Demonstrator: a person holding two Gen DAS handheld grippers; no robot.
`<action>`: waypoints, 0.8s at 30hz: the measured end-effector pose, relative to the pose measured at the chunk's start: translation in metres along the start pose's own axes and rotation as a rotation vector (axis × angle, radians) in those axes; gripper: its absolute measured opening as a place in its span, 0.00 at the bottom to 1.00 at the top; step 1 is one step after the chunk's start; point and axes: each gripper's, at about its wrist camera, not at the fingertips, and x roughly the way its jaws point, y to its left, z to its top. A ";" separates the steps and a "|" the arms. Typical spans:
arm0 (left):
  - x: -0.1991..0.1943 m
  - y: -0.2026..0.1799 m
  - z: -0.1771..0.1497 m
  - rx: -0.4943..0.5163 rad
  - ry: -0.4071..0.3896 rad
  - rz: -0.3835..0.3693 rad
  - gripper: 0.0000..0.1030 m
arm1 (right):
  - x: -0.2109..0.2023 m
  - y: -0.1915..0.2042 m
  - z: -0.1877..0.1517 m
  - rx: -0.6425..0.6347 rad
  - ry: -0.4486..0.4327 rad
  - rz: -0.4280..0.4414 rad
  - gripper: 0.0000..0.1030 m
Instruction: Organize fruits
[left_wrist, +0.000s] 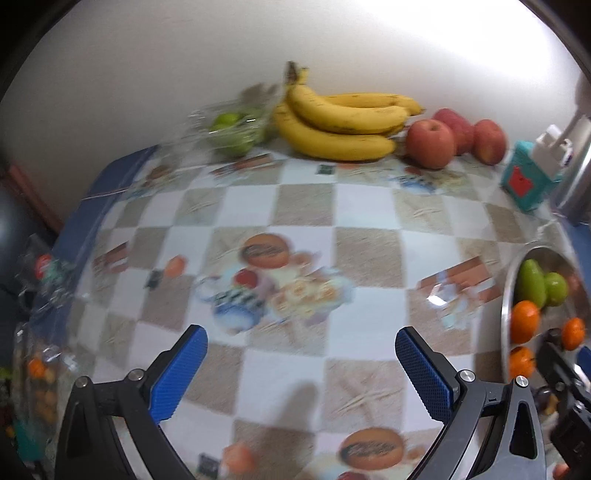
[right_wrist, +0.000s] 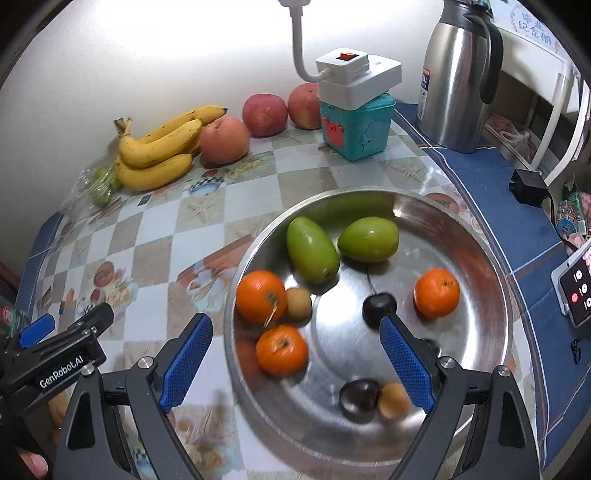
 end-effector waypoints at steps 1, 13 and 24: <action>-0.001 0.001 -0.002 0.001 0.001 0.027 1.00 | -0.003 0.001 -0.003 -0.002 -0.001 0.005 0.90; -0.029 0.012 -0.043 0.036 -0.003 0.126 1.00 | -0.025 0.011 -0.041 -0.017 0.013 0.039 0.90; -0.046 0.018 -0.068 0.059 0.002 0.131 1.00 | -0.036 0.001 -0.065 -0.001 0.027 0.040 0.90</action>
